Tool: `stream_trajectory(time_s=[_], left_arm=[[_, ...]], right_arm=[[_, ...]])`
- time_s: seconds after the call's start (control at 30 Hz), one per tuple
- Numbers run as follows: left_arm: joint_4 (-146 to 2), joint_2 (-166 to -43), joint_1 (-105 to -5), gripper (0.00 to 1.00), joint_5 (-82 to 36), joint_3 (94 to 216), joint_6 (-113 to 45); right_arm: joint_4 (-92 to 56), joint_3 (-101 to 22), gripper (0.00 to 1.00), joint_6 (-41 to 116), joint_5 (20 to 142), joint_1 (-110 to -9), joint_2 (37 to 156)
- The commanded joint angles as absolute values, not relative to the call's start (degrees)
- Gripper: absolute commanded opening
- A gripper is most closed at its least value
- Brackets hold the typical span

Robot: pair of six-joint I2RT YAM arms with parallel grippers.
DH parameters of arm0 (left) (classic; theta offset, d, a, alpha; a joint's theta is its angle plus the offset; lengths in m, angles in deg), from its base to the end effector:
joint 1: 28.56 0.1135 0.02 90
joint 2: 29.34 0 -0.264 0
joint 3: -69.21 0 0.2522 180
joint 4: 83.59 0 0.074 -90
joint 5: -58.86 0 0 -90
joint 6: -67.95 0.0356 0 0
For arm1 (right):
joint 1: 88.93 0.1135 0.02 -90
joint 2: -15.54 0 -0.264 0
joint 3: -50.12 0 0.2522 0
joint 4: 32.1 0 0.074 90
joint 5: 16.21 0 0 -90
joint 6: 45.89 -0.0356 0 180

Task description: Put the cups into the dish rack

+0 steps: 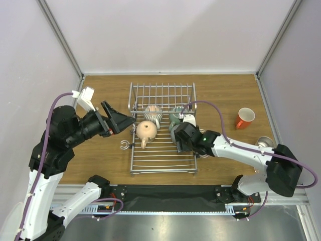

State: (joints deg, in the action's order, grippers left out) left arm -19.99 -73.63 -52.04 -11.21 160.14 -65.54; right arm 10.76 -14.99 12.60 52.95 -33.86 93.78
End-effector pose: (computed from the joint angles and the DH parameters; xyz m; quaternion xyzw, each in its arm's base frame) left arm 0.0933 -0.0538 0.4499 -0.0361 0.7974 -0.4394 0.4121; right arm 0.1660 0.2156 0.2257 -0.1402 0.9315 0.0713 0.3280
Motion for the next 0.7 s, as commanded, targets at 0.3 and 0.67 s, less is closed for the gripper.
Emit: stream_trajectory(time_s=[0.3, 0.67], left_arm=[[-21.8, -75.9, -51.7, 1.00, -10.0, 161.6, -64.2], [-25.1, -77.1, -51.7, 0.99, -8.7, 160.1, -65.0]], right_arm=[[28.7, -15.3, 0.58, 4.6, 45.4, -30.1, 69.8], [37.4, -19.4, 0.43, 10.1, 47.2, -56.7, 61.8]])
